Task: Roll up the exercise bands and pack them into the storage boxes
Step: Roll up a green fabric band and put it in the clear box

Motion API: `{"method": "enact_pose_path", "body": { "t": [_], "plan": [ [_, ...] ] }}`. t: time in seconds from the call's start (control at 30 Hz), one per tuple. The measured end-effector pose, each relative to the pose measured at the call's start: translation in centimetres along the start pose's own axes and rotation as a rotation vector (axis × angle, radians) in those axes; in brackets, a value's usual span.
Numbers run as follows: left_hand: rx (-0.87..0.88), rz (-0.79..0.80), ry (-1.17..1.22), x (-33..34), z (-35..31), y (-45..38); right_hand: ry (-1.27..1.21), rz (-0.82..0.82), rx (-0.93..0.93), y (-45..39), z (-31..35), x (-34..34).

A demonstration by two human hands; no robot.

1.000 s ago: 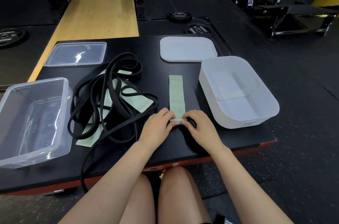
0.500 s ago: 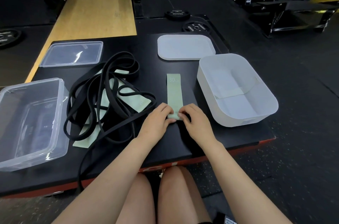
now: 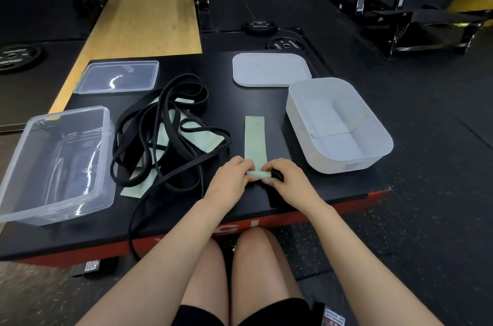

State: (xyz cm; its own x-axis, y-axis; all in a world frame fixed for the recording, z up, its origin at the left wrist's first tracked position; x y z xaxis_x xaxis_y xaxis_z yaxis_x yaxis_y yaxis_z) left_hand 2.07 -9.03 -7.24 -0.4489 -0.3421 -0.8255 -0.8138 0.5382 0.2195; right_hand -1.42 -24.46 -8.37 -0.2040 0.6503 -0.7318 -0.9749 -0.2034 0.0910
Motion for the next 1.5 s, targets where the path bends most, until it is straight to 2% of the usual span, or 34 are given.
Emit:
{"method": "enact_pose_path", "body": {
  "t": [0.2, 0.4, 0.6, 0.73, 1.1, 1.2, 1.5],
  "plan": [
    [-0.010, -0.018, -0.031, 1.5, -0.4, 2.5, 0.071, 0.077, -0.024, 1.9, 0.4, 0.3],
    [0.006, -0.168, 0.001, 2.4, -0.1, 3.2, 0.056, 0.066, 0.017, 1.9, 0.8, 0.6],
    [0.026, -0.086, 0.000, 2.1, 0.5, 2.0, 0.009, 0.016, 0.113, 1.5, 0.6, 1.0],
    [-0.016, 0.025, 0.018, 1.9, 0.5, 1.3, -0.105, -0.056, 0.151, 1.4, 0.8, 1.0],
    [0.073, -0.003, 0.000, 1.2, 0.7, 0.9, -0.105, -0.097, 0.167, -0.4, 0.8, 0.6],
    [0.088, -0.063, -0.031, 1.3, 0.7, 0.7, -0.143, -0.112, 0.173, -1.0, 1.0, 0.3],
    [0.080, -0.106, 0.014, 1.2, 0.9, -0.9, -0.144, -0.079, 0.075, 0.0, 0.5, 0.3]
  ]
}}
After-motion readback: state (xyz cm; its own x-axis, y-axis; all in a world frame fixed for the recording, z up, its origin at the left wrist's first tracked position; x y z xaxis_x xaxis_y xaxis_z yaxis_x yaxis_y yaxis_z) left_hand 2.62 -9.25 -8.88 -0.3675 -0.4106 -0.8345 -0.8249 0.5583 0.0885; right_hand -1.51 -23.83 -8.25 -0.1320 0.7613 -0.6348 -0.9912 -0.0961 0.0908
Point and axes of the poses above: each hand's wrist, its own y-axis away from the middle knuckle, its own x-axis out of the palm, z = x × y, the point moved 2 cm from there along -y, towards the middle knuckle, and after that the axes turned 13 degrees about z, right-handed, at the moved point
